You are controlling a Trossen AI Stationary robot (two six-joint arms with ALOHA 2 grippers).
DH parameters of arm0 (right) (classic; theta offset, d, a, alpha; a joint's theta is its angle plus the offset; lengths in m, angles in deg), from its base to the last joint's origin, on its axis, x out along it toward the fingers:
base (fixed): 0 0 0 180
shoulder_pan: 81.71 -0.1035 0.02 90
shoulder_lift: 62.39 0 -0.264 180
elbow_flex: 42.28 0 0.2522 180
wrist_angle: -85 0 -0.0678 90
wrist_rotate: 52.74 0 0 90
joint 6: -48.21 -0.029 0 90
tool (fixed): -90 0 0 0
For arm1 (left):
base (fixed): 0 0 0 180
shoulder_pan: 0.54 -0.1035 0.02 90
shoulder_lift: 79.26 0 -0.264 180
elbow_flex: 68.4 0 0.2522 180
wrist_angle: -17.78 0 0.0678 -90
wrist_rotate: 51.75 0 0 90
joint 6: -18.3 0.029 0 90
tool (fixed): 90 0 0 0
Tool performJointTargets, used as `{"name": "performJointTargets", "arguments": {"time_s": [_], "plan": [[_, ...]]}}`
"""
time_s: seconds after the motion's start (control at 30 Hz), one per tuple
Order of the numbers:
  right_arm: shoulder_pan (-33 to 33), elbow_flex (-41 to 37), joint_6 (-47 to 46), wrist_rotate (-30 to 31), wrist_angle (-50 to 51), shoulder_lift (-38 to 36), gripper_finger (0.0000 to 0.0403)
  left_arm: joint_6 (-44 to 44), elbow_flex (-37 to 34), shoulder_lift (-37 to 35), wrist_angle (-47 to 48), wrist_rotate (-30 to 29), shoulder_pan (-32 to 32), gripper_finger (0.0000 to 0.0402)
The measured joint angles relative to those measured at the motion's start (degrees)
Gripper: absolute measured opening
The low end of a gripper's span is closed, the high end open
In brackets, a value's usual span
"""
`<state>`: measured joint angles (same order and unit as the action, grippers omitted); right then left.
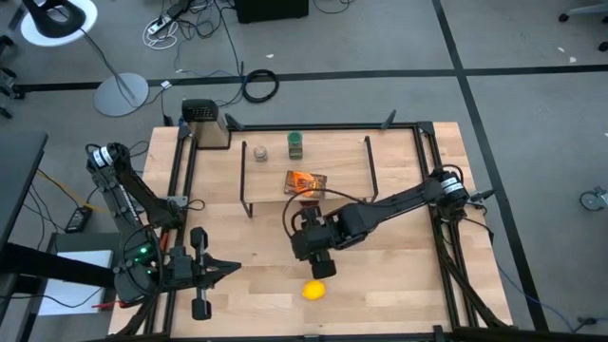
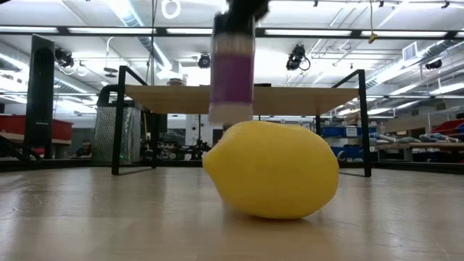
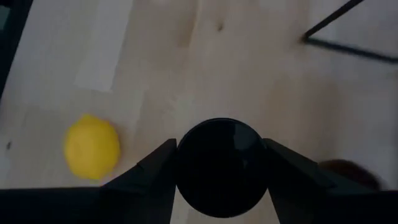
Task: Shelf spices
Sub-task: Put the black seasoning bottle on the shelf
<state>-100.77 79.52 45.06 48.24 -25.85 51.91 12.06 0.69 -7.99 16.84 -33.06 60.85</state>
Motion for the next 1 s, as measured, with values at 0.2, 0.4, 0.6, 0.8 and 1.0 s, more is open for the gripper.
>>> {"name": "performJointTargets", "arguments": {"time_s": [0.2,0.4,0.6,0.8,1.0], "plan": [[-1.6,14.59,1.35,7.9,11.75,-0.04,0.0201,0.0,0.0,0.0,0.0,0.0,0.0,0.0004],[-1.59,26.92,1.68,16.85,20.67,-1.3,0.0201,-0.02,0.0,0.0,-0.02,0.0,0.0,0.0004],[1.71,23.9,-0.93,21.76,23.33,-9.45,0.0201,-0.03,0.0,0.0,-0.12,0.02,0.0,0.0004],[6.58,23.88,-2.23,23.08,24.09,-14.19,0.0201,-0.02,0.0,0.0,0.0,0.0,0.0,0.0004],[14.32,23.85,-2.83,19.26,25.49,-14.36,0.0201,-0.02,0.0,0.0,-0.02,0.0,0.0,0.0004]]}}
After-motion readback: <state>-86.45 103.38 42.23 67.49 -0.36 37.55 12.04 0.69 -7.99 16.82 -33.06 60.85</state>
